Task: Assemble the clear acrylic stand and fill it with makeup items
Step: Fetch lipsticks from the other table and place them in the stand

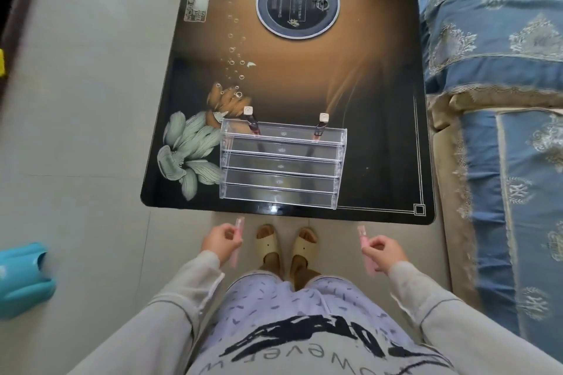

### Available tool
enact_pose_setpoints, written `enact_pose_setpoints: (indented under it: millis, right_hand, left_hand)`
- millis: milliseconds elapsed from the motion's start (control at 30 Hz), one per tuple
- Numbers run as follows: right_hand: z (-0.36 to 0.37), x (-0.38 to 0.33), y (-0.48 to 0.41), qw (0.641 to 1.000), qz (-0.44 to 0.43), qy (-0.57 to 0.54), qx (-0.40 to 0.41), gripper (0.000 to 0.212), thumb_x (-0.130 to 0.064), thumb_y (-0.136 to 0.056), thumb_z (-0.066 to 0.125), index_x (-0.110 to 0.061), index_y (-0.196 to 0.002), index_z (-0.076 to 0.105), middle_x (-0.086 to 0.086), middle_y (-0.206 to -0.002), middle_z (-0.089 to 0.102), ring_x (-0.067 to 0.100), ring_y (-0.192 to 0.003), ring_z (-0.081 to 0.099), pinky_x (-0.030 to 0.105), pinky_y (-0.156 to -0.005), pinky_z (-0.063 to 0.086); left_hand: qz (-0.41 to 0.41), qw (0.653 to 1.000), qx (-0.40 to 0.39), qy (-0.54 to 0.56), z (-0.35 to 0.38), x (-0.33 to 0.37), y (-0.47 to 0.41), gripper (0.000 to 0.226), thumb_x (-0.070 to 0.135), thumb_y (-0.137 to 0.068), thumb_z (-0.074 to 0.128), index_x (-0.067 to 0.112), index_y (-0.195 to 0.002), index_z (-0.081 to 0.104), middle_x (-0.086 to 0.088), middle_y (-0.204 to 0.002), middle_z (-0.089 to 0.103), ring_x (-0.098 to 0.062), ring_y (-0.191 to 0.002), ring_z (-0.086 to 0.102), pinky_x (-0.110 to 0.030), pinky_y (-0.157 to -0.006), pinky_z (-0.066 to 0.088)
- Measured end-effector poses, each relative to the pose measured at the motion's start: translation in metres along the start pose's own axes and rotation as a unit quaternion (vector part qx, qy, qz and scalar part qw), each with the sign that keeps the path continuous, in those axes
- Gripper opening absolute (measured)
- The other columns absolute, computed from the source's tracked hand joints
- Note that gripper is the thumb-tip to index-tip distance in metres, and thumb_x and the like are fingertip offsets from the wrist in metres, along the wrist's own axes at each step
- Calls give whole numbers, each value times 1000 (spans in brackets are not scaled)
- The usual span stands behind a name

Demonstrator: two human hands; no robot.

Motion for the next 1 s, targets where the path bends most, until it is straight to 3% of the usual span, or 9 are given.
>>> enact_pose_setpoints:
  millis: [100,200,333,433,533,567,633,800,1000]
  right_hand:
    - [8,-33,1,999,-31,-9,-10,29,-8,-84,60,-17,-59,46,12,-83,55,25,-81,52,30,-59,46]
    - [10,-72,2,997,-80,-7,19,17,-11,-81,63,-14,-67,54,8,-82,59,22,-81,54,34,-72,47]
    - [11,-121,8,988,-145,8,58,7,-21,-81,63,-15,-77,63,-1,-76,61,16,-76,54,21,-73,35]
    - [9,-151,13,978,-182,-25,94,14,-23,-82,64,-9,-82,65,0,-77,62,16,-74,55,21,-73,38]
    - [4,-174,17,968,-211,-64,124,10,-18,-78,68,-9,-79,64,-2,-73,62,15,-70,56,23,-70,43]
    - [3,-180,19,964,-220,-74,127,10,-17,-74,71,-12,-75,62,-5,-69,61,12,-65,55,23,-67,44]
    - [3,-191,22,958,-243,-72,133,16,-17,-73,73,-17,-74,57,-11,-66,57,5,-62,53,18,-65,44]
    - [10,-207,19,948,-280,-25,150,17,-12,-80,68,-4,-94,63,-2,-80,57,14,-77,53,23,-76,44]
    - [18,-210,5,946,-279,13,163,10,-11,-83,65,-7,-92,64,6,-93,68,16,-82,56,23,-80,43]
  left_hand:
    - [33,999,-11,29,-12,30,-14,19,3,-84,59,-2,-102,63,-22,-107,66,-27,-87,61,-45,-90,53]
    - [73,997,4,34,-28,62,-28,14,6,-83,61,2,-96,65,-21,-105,68,-33,-97,63,-45,-92,52]
    - [135,989,29,43,-49,97,-38,4,11,-82,62,13,-85,62,-11,-93,68,-21,-86,59,-25,-75,43]
    - [187,977,43,90,-63,120,-39,5,10,-83,63,11,-87,63,-11,-89,70,-20,-84,61,-22,-70,48]
    - [213,960,89,157,-79,135,-40,11,5,-81,66,14,-74,62,6,-68,70,-7,-76,64,0,-61,47]
    - [217,956,108,163,-83,139,-41,13,5,-80,66,13,-71,63,8,-64,70,-3,-72,65,2,-60,45]
    - [222,953,133,156,-87,146,-44,5,8,-76,70,5,-74,67,2,-69,70,-5,-69,63,3,-61,43]
    - [233,956,135,121,-82,158,-52,15,13,-70,76,5,-81,72,-1,-77,69,-9,-72,62,-18,-75,49]
    - [242,958,127,88,-75,160,-60,9,12,-75,72,6,-83,71,-5,-82,71,-12,-74,62,-22,-79,50]
Point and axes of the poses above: each hand's wrist, its own y-axis away from the middle knuckle, its own z-axis out of the palm, x = y × z, the point moved 6 cm from there along -y, towards the middle knuckle
